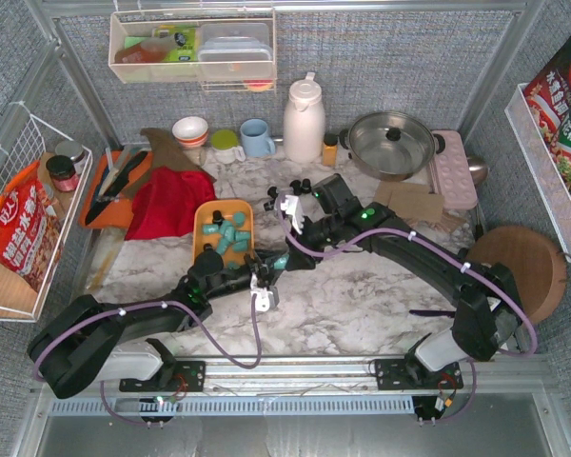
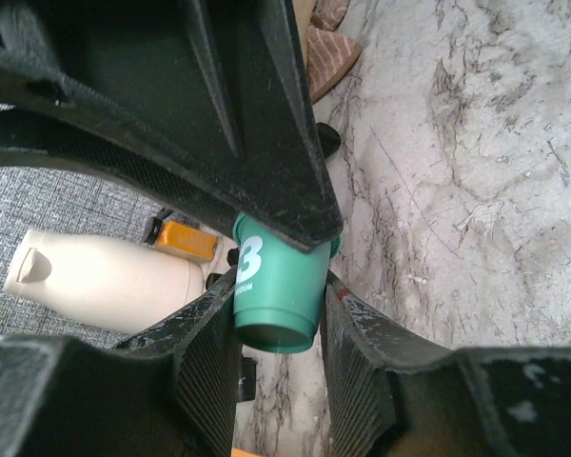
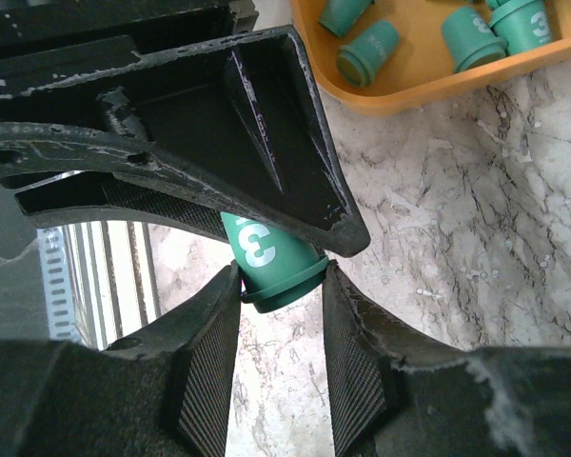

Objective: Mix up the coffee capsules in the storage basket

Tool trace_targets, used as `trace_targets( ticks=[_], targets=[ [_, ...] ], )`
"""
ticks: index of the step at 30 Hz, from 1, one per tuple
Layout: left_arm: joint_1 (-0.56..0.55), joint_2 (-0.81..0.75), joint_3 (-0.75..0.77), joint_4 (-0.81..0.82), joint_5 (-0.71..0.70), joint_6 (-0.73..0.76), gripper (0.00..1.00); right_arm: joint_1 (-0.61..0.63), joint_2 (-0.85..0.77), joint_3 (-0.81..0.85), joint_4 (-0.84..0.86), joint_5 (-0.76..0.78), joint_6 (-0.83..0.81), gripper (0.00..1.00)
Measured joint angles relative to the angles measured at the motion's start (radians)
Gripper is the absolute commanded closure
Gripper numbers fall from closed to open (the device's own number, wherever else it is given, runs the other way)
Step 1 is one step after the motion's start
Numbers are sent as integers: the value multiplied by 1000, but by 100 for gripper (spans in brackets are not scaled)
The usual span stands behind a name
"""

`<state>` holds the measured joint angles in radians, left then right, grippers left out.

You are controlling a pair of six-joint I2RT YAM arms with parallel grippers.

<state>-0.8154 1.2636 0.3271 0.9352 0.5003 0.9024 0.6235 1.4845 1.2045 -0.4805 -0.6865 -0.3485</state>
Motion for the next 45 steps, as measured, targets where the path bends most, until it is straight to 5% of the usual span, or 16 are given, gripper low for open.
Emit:
trace_targets(
  ticks=[6,14,21,28,32,36,39,45],
  targets=[
    [-8,2,1,-5,-4,7,66,11,21,32,-37,32,0,53],
    [-13,5,13,-37,-12,21,75,16,21,41,-56,46,-1,14],
    [-13,24,17,-35,-104,-19,74,-5,-18,38,-60,108,-5,12],
    [64,134,92,-8,-341,-230,73,-51,-50,-48,86,418,120,11],
    [145,199,143,-1,-518,-494,67,-106,-39,-89,175,692,280,9],
    [212,231,161,-17,-660,-765,48,-204,-17,-153,225,891,427,8],
    [224,254,169,-43,-723,-917,29,-278,-1,-201,249,974,534,8],
    [235,297,246,-175,-935,-1191,7,-362,70,-254,325,1033,724,10]
  ],
)
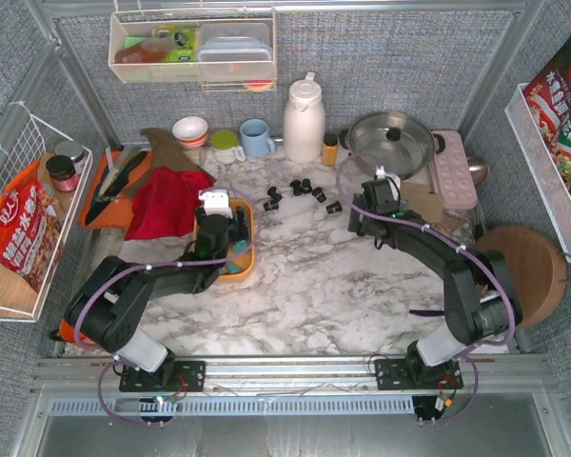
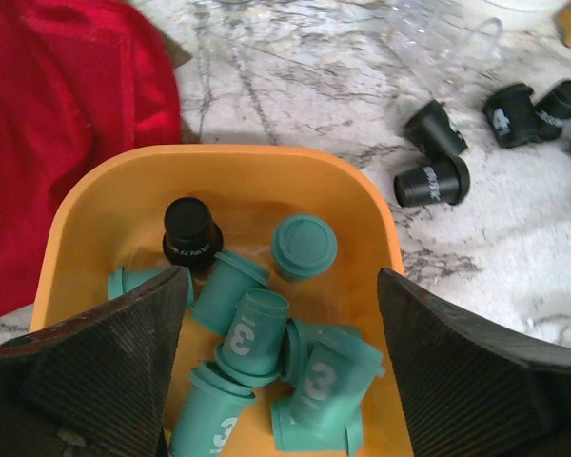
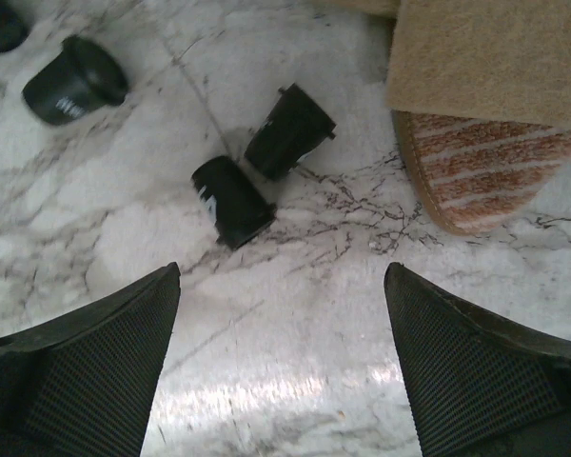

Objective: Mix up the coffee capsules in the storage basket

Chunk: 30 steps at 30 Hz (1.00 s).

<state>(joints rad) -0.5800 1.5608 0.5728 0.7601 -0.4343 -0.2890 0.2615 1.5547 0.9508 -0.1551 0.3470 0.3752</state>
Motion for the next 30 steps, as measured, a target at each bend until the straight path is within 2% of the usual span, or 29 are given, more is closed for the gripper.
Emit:
trace_targets(
  ticks=[3,9,22,30],
  targets=[
    [1,8,52,-90,-55,-80,1,-26,49,0,53,7,85,15],
    [1,-17,114,-208,-62,-123,1,-36,158,33,121,42,203,23],
    [1,-142,85,-210,17,-100,1,-72,344,208,92,95,282,31],
    [1,-170,83,-207,75,-68,1,-86,359,216,61,61,302,49]
  ],
)
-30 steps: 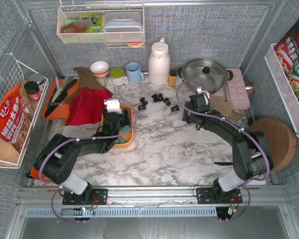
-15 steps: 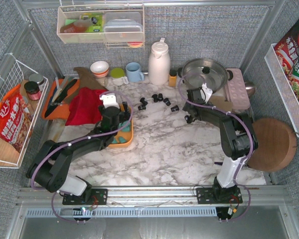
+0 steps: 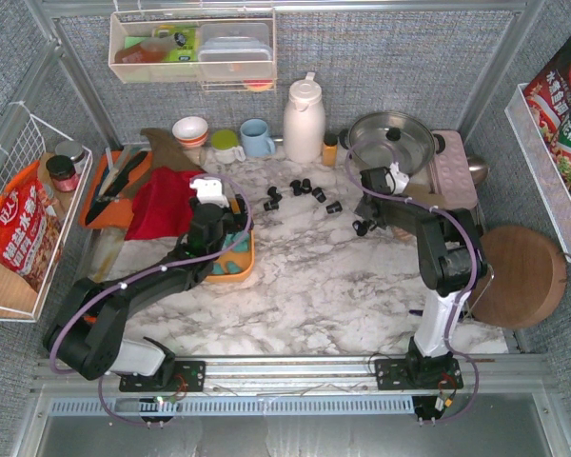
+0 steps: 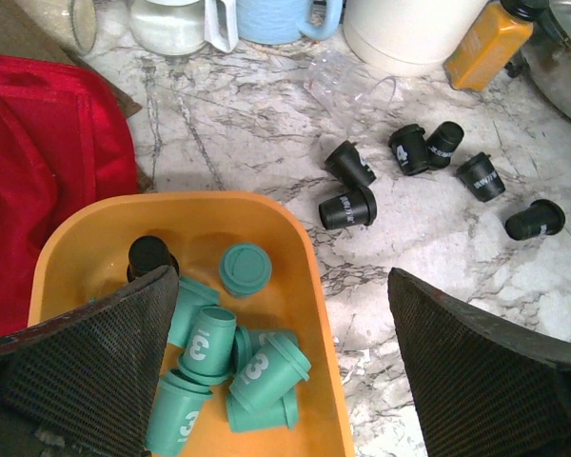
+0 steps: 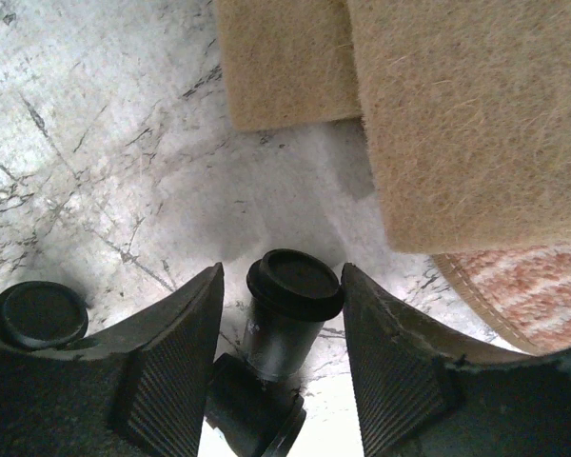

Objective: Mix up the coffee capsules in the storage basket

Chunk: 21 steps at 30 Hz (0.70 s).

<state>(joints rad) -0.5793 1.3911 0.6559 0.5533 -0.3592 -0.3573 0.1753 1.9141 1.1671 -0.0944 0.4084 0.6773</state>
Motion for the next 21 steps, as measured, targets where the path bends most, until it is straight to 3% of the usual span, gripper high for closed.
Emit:
trace_targets(
  ticks=[4,13,21],
  targets=[
    [-1,-2,-2,1,23,9,1,-1,-14,-12,1,-31,0,57],
    [-1,-6,-20,52,117,35,1,2,-125,-38,1,-106,-74,62],
    [-16,-20,-140,288,428,180,1,108,-391,-90,33,-266,-206,63]
  ],
)
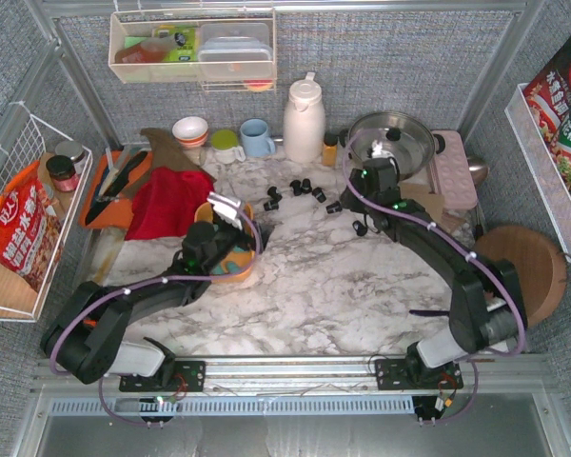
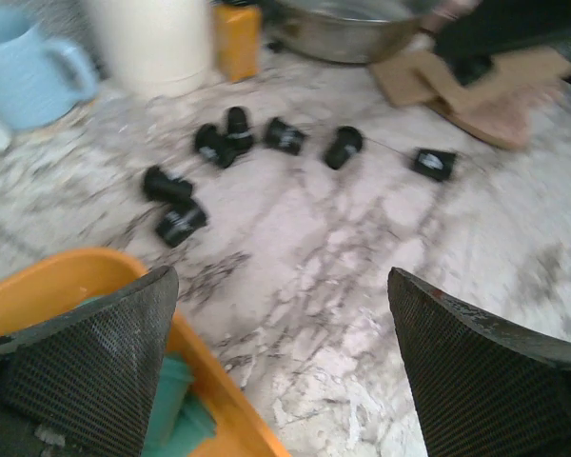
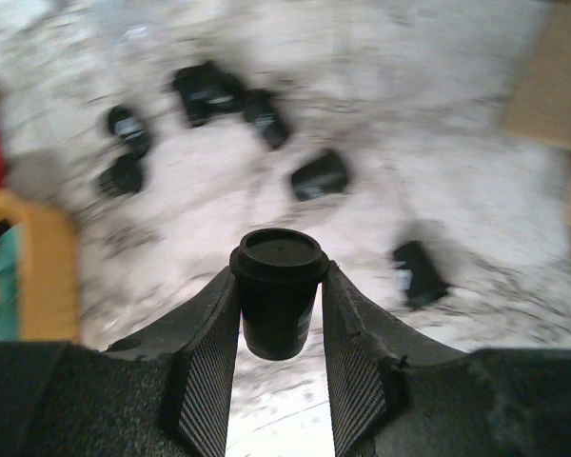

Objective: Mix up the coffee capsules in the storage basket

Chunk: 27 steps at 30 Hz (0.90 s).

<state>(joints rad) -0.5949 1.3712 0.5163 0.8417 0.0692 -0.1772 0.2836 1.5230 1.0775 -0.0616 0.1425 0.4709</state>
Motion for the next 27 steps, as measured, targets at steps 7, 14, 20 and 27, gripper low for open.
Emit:
trace_targets(
  ticks=[7,14,20,27],
  targets=[
    [-70,-2,-117,272,270,235,1,154,-147,-47,68,-278,-96,63],
    [-135,7,-135,346,395,363,1,239,-211,-148,190,-522,-92,63],
    [-180,-10,-158,346,387,455,1,286,-214,-206,272,-649,-60,62],
    [-215,-40,-182,361,309,535,1,320,-224,-209,274,-704,-84,62]
  ],
)
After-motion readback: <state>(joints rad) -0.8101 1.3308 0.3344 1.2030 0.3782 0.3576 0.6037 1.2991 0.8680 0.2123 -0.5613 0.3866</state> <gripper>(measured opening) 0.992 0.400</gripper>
